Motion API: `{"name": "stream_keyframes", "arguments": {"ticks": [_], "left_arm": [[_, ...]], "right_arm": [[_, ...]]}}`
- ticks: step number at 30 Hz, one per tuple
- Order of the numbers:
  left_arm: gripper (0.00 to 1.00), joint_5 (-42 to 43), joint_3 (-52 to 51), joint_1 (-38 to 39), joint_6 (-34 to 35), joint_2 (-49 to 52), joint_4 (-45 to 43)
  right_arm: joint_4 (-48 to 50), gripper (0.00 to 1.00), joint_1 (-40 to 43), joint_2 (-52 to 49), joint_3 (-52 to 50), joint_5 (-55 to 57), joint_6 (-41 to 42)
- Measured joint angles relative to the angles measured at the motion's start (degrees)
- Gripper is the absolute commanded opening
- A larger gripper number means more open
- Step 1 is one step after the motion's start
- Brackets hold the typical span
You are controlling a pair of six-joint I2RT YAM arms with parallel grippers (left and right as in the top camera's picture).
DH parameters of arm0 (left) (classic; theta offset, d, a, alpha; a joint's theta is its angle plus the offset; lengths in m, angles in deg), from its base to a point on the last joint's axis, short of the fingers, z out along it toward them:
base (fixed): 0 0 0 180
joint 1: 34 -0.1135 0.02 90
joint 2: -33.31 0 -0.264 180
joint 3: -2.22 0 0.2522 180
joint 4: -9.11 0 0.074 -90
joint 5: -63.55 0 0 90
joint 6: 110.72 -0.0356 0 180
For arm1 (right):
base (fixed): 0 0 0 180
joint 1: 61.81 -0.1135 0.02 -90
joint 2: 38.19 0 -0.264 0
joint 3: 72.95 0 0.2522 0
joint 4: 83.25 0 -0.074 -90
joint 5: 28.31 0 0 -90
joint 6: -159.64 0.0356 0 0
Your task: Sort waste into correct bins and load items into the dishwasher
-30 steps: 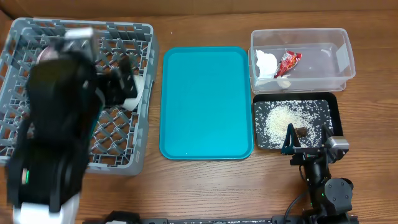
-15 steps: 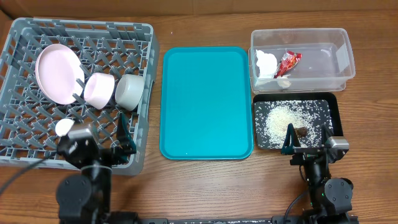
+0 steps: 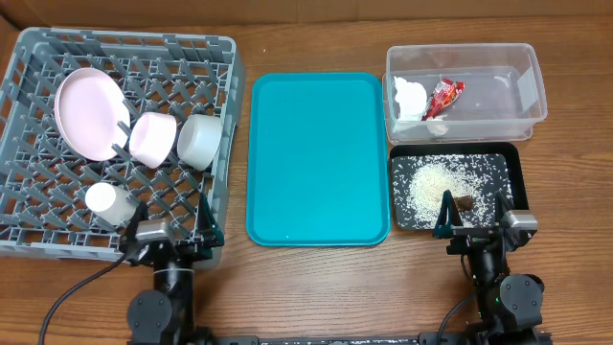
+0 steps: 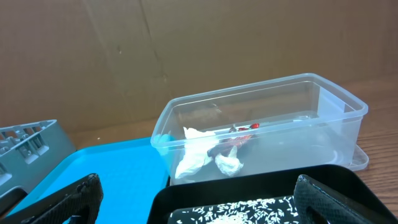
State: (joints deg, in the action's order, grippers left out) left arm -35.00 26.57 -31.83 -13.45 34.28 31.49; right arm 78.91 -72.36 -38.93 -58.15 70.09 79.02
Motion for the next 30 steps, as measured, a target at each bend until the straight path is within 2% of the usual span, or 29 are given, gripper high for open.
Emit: {"name": "stream_keyframes", "arguments": {"ticks": [4, 11, 30], "left_arm": [[1.00, 0.7, -7.6, 0.0, 0.0, -0.1, -9.7], [1.00, 1.4, -10.1, 0.0, 0.0, -0.1, -4.9], [1.00, 1.5, -10.1, 0.0, 0.0, -0.1, -4.8]], "right_arm": [[0.0, 1.00, 0.0, 0.0, 0.0, 0.0, 0.0], [0.0, 1.00, 0.0, 0.0, 0.0, 0.0, 0.0], [0.0, 1.00, 0.0, 0.0, 0.0, 0.0, 0.0]]}}
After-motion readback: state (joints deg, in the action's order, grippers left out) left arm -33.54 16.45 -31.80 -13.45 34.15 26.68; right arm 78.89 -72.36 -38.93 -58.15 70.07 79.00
